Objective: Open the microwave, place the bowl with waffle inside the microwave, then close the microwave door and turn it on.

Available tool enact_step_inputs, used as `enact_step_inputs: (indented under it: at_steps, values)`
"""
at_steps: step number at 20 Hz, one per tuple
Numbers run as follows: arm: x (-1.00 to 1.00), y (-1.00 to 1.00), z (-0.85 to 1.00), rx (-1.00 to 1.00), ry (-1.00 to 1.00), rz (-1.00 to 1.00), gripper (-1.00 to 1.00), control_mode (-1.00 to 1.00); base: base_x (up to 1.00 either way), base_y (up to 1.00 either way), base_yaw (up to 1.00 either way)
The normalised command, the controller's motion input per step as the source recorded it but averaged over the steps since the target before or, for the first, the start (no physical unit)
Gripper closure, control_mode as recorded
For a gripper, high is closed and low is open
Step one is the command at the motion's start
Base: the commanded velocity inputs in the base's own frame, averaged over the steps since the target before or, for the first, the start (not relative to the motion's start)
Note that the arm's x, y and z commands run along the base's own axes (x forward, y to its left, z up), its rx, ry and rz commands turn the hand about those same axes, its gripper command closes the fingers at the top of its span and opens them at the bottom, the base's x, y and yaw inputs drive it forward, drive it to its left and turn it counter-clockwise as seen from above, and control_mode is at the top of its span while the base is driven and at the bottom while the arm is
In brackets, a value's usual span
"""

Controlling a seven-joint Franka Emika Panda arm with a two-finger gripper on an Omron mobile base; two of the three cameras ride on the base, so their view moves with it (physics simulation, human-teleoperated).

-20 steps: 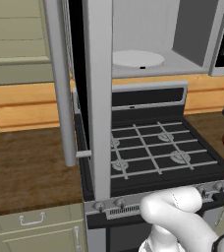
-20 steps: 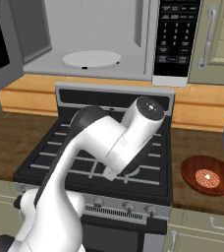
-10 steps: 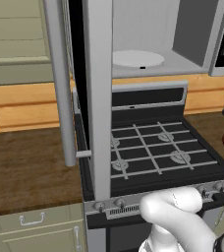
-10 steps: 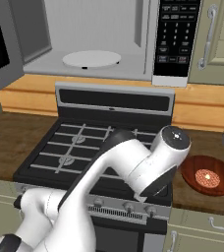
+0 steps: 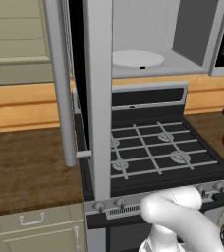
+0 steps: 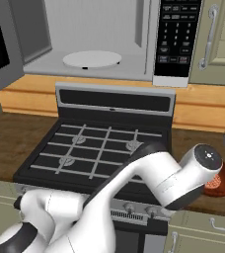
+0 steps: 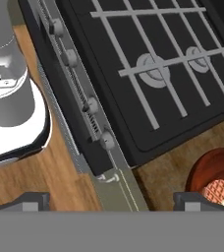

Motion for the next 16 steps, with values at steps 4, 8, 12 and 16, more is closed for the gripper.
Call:
enact_step_inputs:
  at_steps: [4, 8, 12, 16]
  values:
    - [0.32, -0.26, -0.41, -0.04, 0.00, 0.04, -1.00, -1.00, 0.00, 0.00, 0.00]
    - [0.39, -0.28, -0.39, -0.02, 0.00, 0.07, -1.00, -1.00, 0.00, 0.00, 0.00]
    - [0.39, -0.32, -0.33, 0.00, 0.00, 0.04, -1.00, -1.00, 0.00, 0.00, 0.00]
    - [0.39, -0.35, -0.30, -0.01, 0.00, 0.00, -1.00, -1.00, 0.00, 0.00, 0.00]
